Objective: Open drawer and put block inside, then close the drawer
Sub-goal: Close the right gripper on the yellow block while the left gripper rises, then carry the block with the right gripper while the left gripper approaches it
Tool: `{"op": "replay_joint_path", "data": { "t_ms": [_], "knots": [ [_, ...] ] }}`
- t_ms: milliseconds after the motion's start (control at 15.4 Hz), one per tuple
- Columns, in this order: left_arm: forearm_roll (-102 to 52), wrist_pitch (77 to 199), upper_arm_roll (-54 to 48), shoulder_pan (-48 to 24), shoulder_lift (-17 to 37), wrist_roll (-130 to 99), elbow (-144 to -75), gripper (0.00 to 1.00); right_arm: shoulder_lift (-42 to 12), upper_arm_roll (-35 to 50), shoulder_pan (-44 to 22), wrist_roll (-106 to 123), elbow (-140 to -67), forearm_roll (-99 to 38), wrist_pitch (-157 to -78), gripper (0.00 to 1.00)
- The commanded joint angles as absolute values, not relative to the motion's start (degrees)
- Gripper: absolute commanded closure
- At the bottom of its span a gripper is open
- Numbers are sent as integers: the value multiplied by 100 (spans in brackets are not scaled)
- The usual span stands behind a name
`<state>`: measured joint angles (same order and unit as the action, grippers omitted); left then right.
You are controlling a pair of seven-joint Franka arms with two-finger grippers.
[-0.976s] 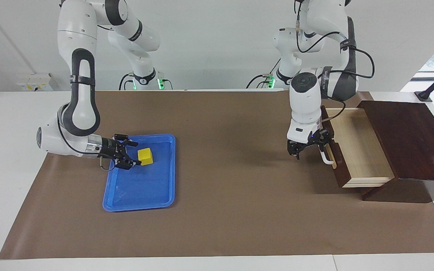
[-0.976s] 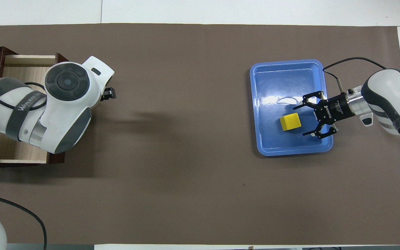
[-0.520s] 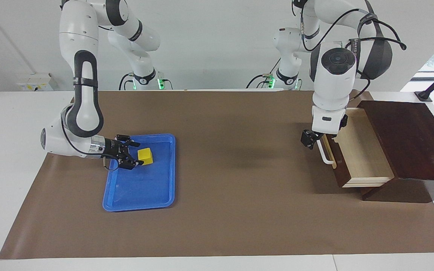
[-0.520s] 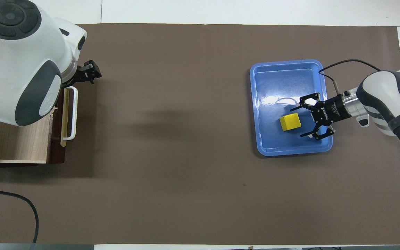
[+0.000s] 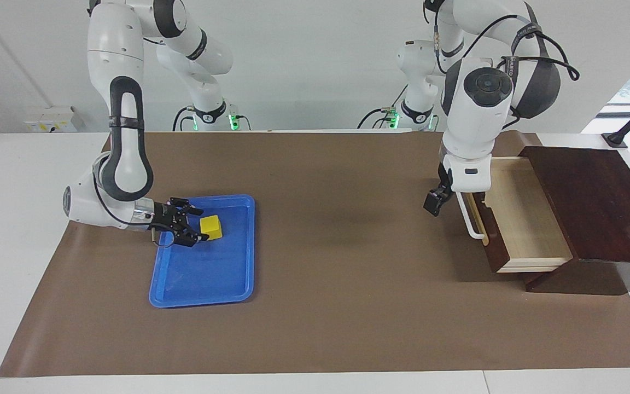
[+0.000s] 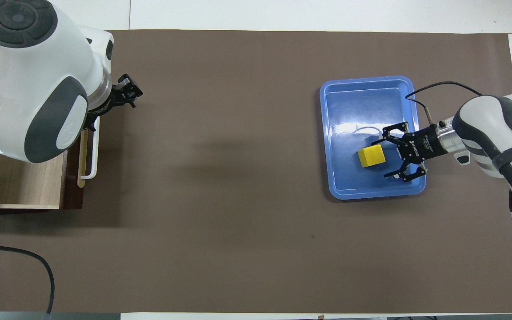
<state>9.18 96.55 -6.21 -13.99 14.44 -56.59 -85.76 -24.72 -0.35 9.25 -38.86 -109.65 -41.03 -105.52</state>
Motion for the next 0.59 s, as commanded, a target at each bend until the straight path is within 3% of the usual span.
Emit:
{"op": "replay_joint_path", "data": {
  "t_ms": [0,195,325,455,520],
  "knots": [
    [643,9544,-563,-1363,1389,-5949,-8542,0,-2399,-18,976,-3814,-11065,-4297,-10635,0],
    [431,9703,-545,-1266,1319,-6090,-8701,0,-2399,-26,984,-3823,-11074,-4412,-10626,0],
    [396,9904,-554,-1283,1327,-6563,-8701,0,-2399,-18,984,-3823,-11074,-4412,-10626,8],
    [387,9941,-554,-1327,1327,-7108,-8710,0,-2399,-18,984,-3823,-11074,-4421,-10635,37],
    [387,9967,-554,-1345,1318,-7345,-8719,0,-2399,-18,976,-3823,-11083,-4421,-10635,57]
  ]
}}
